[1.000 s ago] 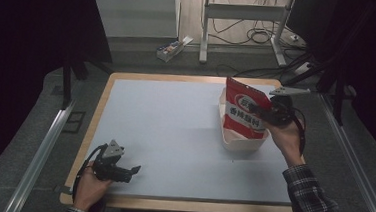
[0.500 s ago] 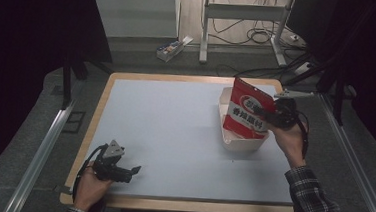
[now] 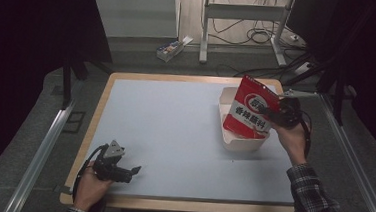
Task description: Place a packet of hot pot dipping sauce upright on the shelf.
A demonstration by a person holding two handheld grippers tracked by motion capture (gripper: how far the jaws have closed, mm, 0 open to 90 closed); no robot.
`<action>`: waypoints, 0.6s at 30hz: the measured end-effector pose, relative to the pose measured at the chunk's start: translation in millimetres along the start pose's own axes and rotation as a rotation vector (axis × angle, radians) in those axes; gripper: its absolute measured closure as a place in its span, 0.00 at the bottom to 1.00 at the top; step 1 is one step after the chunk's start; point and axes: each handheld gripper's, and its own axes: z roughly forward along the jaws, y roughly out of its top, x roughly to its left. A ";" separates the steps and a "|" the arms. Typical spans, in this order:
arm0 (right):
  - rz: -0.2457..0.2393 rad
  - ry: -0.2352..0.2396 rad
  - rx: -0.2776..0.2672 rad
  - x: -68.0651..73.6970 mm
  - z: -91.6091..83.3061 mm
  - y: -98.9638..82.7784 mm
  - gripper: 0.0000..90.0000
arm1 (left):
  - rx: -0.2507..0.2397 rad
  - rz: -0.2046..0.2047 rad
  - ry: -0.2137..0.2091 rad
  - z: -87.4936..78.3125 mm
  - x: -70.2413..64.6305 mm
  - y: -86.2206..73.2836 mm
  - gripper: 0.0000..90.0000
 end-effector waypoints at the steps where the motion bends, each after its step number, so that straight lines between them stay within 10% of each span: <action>1: 0.002 -0.001 0.000 -0.6 0.5 -0.3 0.94 | -0.001 -0.001 0.000 -0.1 0.0 0.0 0.07; 18: -0.026 -0.070 0.004 8.0 1.3 6.3 0.47 | -0.001 0.000 0.000 -0.1 0.0 -0.1 0.07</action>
